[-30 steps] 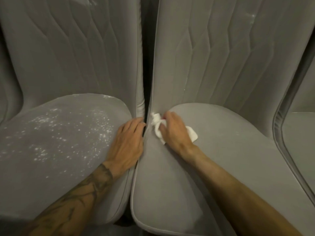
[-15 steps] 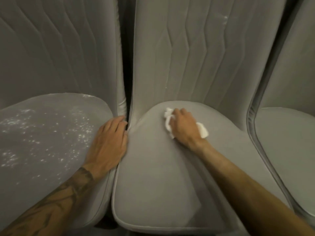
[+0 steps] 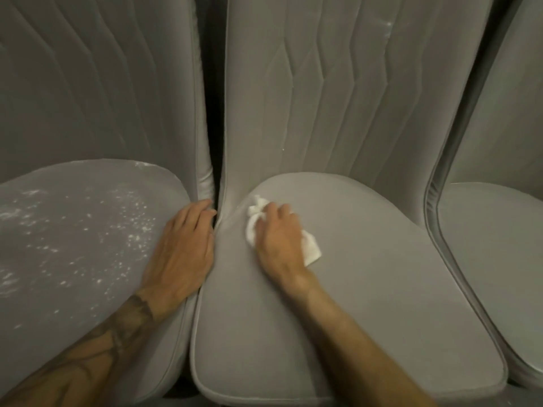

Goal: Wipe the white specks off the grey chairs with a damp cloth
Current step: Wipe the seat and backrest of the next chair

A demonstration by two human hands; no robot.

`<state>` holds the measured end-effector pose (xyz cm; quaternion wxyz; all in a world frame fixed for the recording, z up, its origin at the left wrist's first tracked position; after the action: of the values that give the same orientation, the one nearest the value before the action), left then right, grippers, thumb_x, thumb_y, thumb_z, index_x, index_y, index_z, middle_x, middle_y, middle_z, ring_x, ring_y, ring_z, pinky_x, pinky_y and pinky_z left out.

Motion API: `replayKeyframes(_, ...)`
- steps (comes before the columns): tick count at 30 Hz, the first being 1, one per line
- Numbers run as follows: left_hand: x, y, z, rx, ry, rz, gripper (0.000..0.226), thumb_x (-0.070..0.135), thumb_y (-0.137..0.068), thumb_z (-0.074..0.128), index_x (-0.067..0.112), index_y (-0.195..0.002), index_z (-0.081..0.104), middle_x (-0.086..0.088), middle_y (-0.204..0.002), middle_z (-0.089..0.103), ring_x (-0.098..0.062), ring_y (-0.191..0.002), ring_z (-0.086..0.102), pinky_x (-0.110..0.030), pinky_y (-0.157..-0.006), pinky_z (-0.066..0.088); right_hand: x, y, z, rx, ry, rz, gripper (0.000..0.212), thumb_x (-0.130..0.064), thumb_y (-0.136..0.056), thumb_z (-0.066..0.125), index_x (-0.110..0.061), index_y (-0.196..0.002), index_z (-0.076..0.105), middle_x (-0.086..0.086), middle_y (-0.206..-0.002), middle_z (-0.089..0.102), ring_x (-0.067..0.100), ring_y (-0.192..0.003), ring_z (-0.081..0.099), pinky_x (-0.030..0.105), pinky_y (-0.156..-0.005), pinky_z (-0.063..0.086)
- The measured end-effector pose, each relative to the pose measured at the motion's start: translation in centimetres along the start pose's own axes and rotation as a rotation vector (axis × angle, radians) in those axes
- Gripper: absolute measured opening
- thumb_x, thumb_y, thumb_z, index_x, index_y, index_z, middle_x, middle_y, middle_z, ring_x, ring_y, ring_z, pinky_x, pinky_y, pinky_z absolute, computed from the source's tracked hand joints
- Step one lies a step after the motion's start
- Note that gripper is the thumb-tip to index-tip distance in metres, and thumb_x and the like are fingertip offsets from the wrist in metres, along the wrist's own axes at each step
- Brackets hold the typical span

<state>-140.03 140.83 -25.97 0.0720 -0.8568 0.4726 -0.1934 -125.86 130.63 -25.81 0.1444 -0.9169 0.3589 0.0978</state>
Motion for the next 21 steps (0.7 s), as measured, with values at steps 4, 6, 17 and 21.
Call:
replayKeyframes(4, -0.5, 0.0, 0.0, -0.012, 0.124, -0.055, 0.046, 0.024, -0.102, 0.051, 0.002, -0.142, 0.054, -0.016, -0.156, 0.046, -0.032, -0.143, 0.044, -0.040, -0.119, 0.031, -6.3, 1.5, 1.8, -0.089, -0.110, -0.244, 0.028, -0.029, -0.103, 0.034, -0.011, -0.117, 0.051, 0.013, -0.120, 0.052, 0.034, -0.106, 0.048, 0.045, -0.092, 0.035)
replayKeyframes(6, -0.8, 0.1, -0.2, 0.016, 0.152, -0.096, 0.045, 0.011, -0.101, 0.061, -0.002, -0.143, 0.055, -0.020, -0.154, 0.049, -0.037, -0.140, 0.049, -0.045, -0.118, 0.035, -5.4, 0.1, 1.2, -0.111, -0.196, -0.258, 0.025, -0.024, -0.101, 0.045, -0.005, -0.114, 0.054, 0.018, -0.116, 0.054, 0.036, -0.102, 0.049, 0.046, -0.090, 0.034)
replayKeyframes(17, -1.2, 0.2, -0.9, -0.042, 0.322, -0.167, 0.050, 0.024, -0.102, 0.049, 0.000, -0.146, 0.052, -0.018, -0.155, 0.047, -0.033, -0.143, 0.046, -0.038, -0.123, 0.029, -6.8, 1.1, 2.1, -0.125, -0.026, -0.174, 0.050, -0.027, -0.103, 0.008, -0.005, -0.137, 0.038, 0.006, -0.123, 0.043, 0.025, -0.110, 0.043, 0.037, -0.096, 0.032)
replayKeyframes(21, -1.3, 0.4, -0.9, -0.018, 0.328, -0.163, 0.048, 0.025, -0.101, 0.044, -0.002, -0.139, 0.054, -0.020, -0.145, 0.053, -0.035, -0.134, 0.052, -0.047, -0.119, 0.037, -7.1, 2.6, 1.1, -0.275, -0.225, -0.448, 0.025, -0.023, -0.104, 0.039, -0.003, -0.112, 0.053, 0.018, -0.113, 0.053, 0.035, -0.101, 0.049, 0.047, -0.092, 0.037)
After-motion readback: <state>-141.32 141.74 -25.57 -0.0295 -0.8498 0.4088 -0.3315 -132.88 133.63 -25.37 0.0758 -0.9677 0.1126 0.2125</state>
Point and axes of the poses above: each hand's wrist, its own y-axis away from the middle knuckle, its own z-axis out of the palm, x = y × z, the point moved 5 cm from there along -y, towards the middle knuckle
